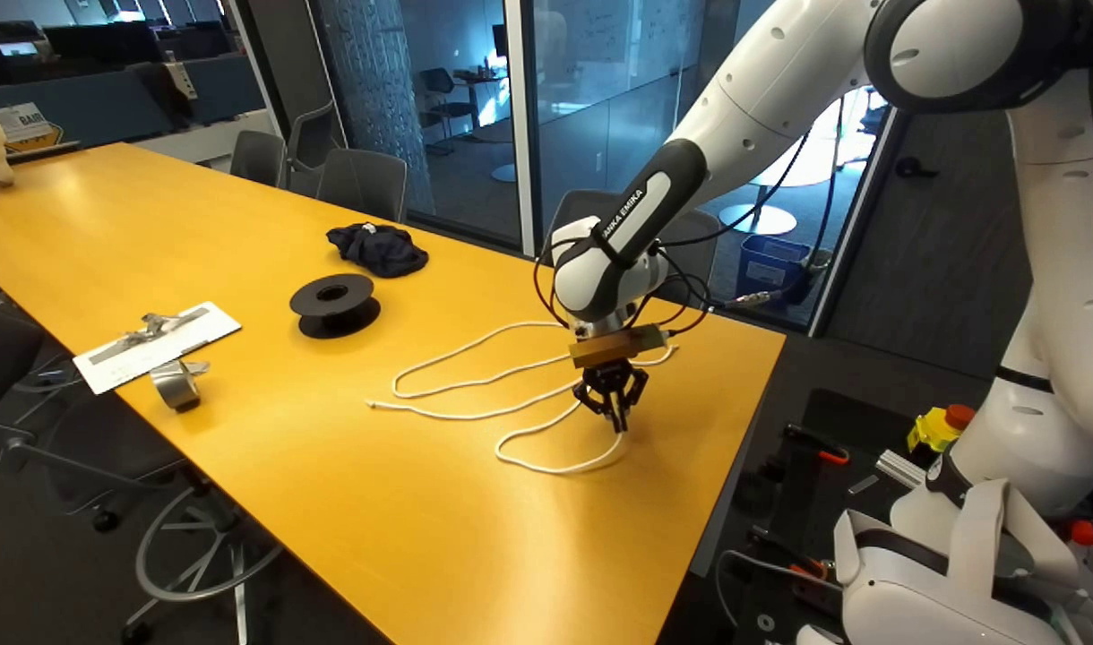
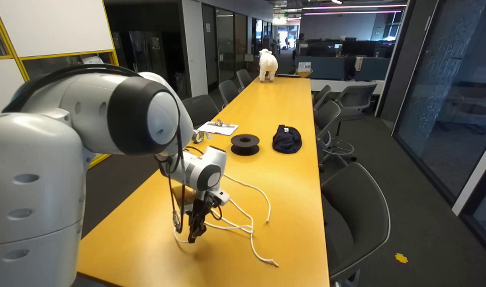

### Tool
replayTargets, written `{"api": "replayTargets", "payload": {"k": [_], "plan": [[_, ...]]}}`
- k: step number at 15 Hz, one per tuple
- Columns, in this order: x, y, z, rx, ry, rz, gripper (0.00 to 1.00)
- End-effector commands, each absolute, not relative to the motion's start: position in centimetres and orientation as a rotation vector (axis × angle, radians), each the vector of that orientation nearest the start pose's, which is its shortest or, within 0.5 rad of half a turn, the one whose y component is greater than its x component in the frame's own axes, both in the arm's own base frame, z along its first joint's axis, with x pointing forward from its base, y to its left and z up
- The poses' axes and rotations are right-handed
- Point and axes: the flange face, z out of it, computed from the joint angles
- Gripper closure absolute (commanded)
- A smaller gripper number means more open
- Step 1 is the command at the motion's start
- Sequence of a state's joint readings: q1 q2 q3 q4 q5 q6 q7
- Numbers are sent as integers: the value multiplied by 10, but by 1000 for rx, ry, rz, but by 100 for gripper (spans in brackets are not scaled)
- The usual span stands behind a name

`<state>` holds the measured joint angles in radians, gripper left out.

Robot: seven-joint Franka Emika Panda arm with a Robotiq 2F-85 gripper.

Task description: Separate the two white ropes

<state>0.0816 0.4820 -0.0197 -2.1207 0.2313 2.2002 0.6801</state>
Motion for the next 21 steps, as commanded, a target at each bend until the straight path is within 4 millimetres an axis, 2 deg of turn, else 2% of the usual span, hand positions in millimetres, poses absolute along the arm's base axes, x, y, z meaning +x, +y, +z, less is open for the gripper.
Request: {"api": "replayTargets", "payload": {"k": [1,3,5,10,19,20,21], "plan": [[484,48,181,-2807,1133,769,98],[471,51,186,-2798,1110,800,98],[466,51,188,-2798,1095,807,98],[467,47,194,-2799,1070,798,98],[470,37,189,-2795,1059,779,98],[470,33,189,-2788,1086,776,65],[471,30,189,-2790,1099,773,63]]}}
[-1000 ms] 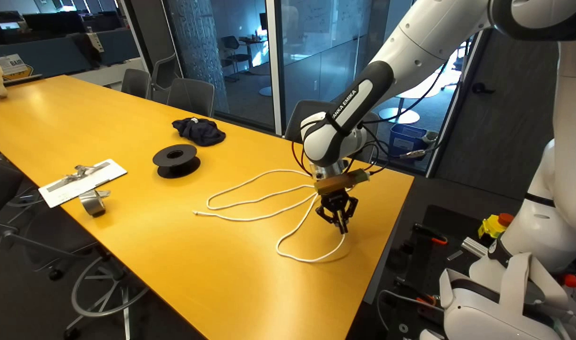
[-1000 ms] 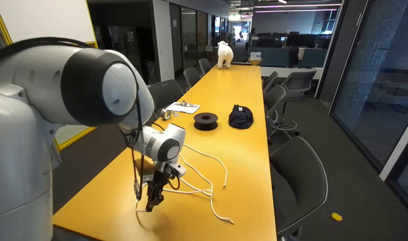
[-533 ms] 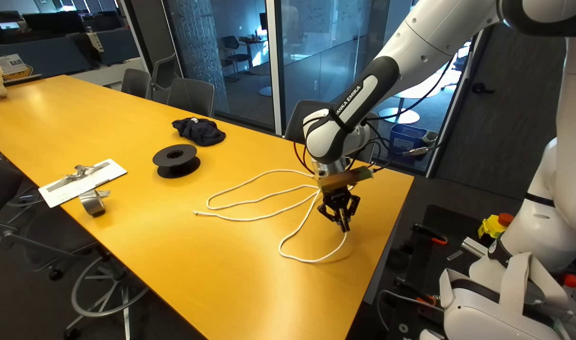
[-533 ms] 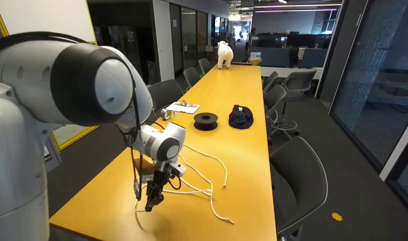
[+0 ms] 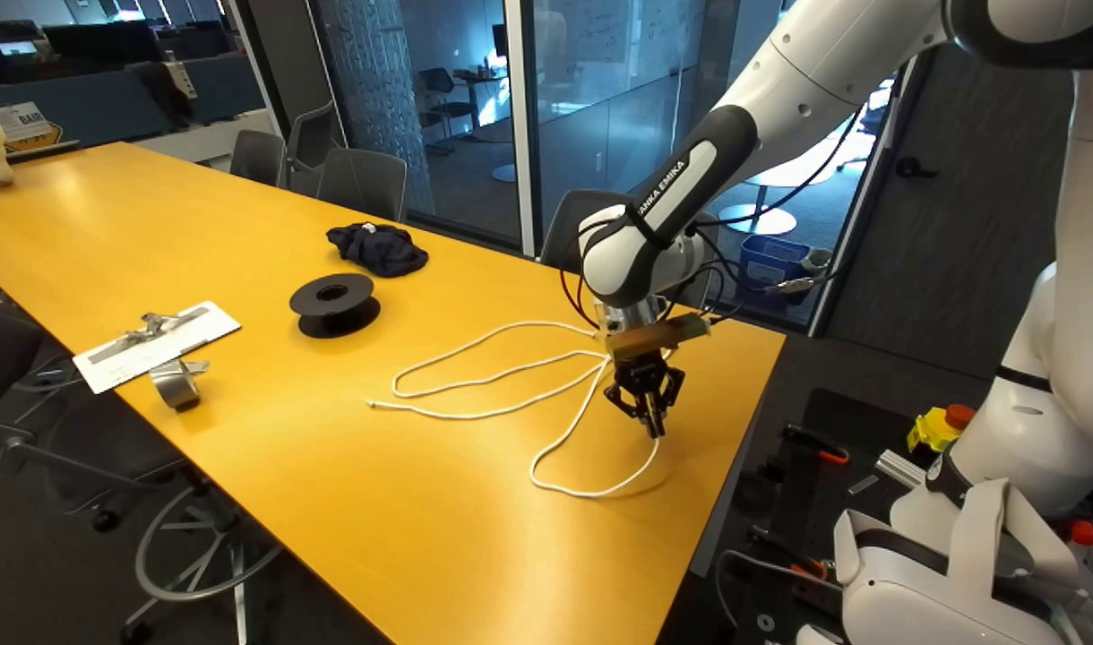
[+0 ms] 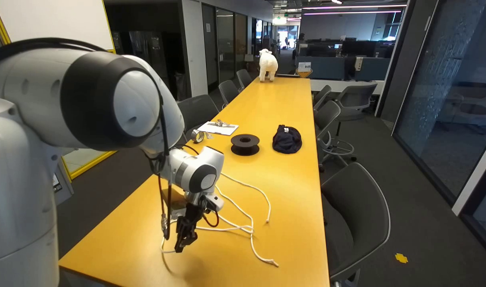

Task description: Separate the two white ropes

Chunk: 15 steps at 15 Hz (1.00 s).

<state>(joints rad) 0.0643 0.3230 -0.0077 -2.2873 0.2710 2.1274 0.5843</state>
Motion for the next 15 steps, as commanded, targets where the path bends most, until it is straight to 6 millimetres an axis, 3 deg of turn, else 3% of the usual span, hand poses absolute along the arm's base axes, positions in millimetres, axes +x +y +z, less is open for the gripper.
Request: {"api": "replayTargets", "payload": {"k": [1,5,8,10,15], "plan": [[471,26,190,-2785,1116,767,57],[476,4,193,-2770,1189,719,26],[495,-27,200,-2755,1295,599,5],[513,-50,203,-2721,1389,506,0],[555,-98,207,-2573,1692,214,0]]}}
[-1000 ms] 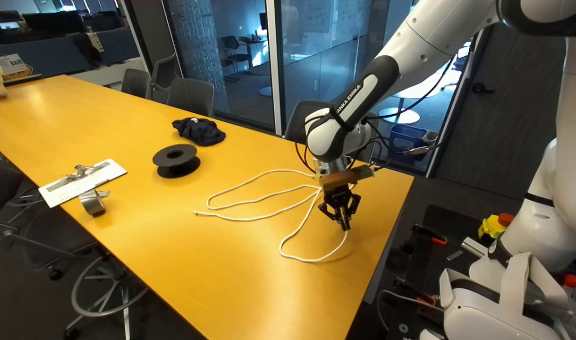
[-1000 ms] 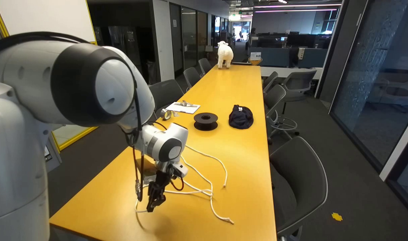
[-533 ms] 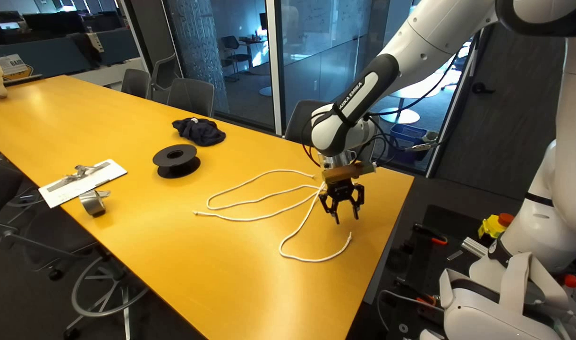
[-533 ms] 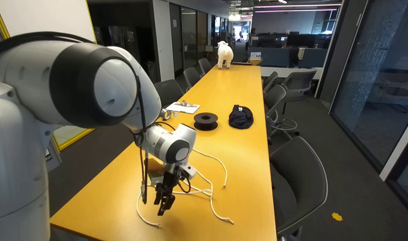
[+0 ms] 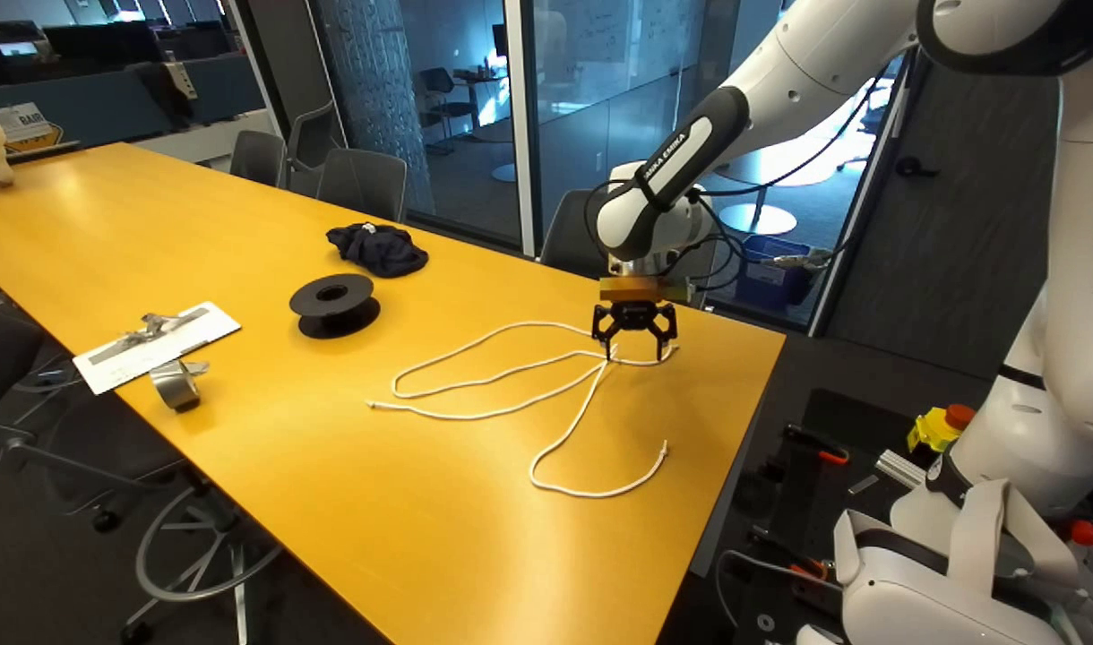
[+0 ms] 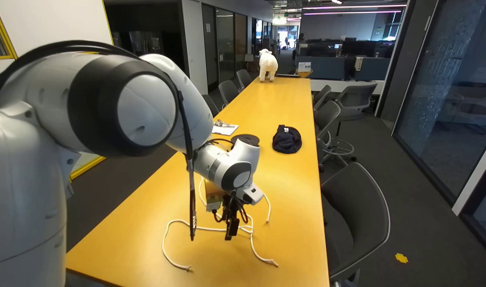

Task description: Separate the two white ropes

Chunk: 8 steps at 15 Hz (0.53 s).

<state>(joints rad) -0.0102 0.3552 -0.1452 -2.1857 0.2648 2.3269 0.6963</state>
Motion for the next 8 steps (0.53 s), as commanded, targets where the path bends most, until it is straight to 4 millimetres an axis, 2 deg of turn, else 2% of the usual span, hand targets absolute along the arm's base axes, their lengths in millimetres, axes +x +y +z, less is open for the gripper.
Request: {"api": "replayTargets", "payload": {"k": [1,4,8], "plan": [[561,-106,204,-2546,1756,160,0],[570,-124,190,-2484,1930,56,0],[571,-135,171,-2442,2078,48,0]]}}
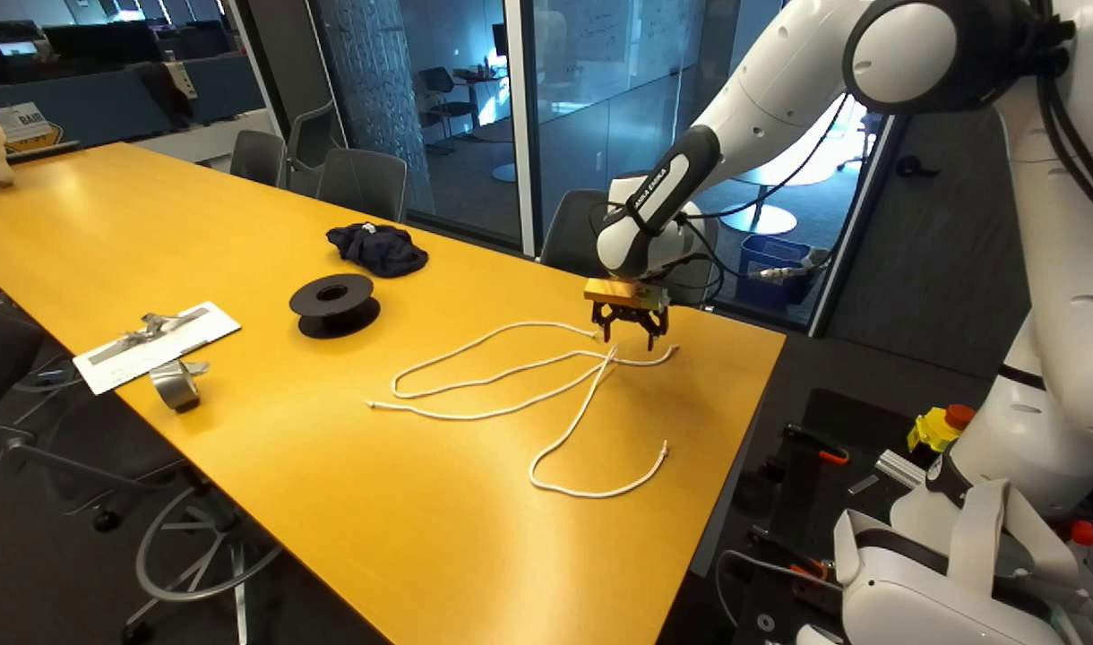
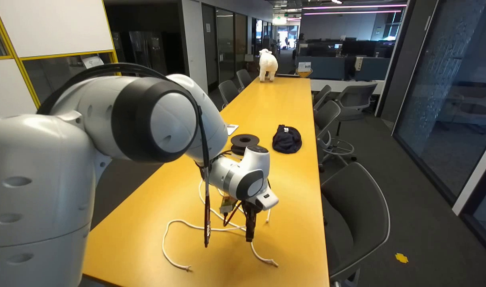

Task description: Separate the two white ropes

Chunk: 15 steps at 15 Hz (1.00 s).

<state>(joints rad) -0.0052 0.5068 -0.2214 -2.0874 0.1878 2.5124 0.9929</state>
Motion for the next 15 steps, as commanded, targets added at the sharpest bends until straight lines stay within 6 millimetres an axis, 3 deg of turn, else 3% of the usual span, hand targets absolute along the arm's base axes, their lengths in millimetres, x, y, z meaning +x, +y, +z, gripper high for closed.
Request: {"api": "replayTargets", "payload": {"k": [1,9,15], "plan": [[571,-135,167,-2440,2096,66,0],[566,-124,152,-2437,2186,150,0],[570,-124,155,-2427,2166,143,0]]}}
